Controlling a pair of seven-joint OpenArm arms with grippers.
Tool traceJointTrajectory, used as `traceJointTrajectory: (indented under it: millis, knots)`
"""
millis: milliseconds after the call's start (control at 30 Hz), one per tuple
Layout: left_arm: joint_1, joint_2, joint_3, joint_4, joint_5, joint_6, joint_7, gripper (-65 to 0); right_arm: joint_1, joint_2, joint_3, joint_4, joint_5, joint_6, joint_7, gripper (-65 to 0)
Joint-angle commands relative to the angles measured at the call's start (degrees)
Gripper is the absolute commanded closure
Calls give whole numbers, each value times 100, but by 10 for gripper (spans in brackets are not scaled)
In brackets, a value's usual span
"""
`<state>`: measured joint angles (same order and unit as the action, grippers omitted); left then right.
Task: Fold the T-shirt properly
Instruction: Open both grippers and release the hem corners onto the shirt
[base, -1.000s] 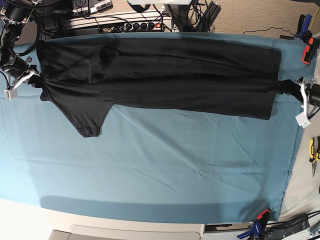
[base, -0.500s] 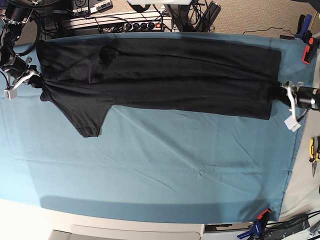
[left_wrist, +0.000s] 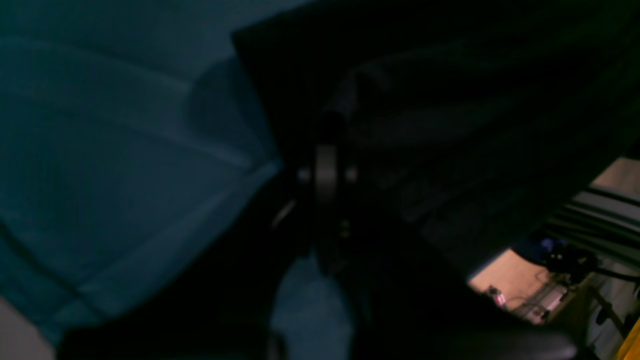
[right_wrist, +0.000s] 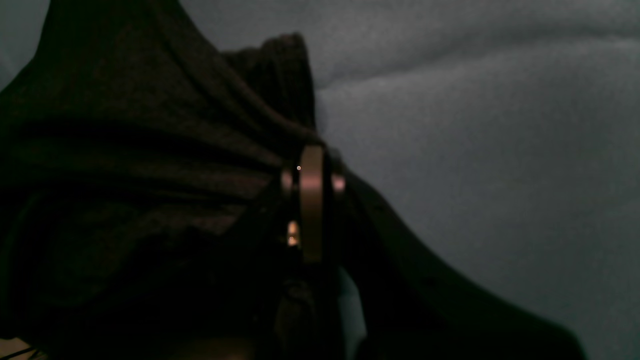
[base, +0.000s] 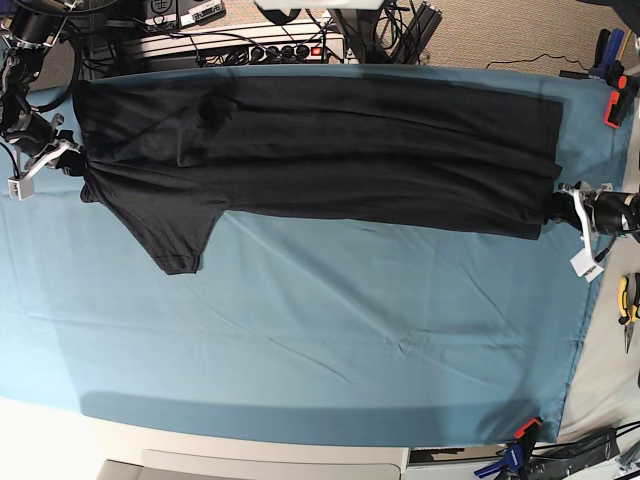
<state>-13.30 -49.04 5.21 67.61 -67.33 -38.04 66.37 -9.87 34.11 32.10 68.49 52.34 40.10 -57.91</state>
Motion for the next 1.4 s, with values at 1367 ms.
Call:
traceJointTrajectory:
  millis: [1367]
  knots:
    - [-101,-332,-76,55,903,223,-529,-249,848,389,214,83,-70,-10,608,-226]
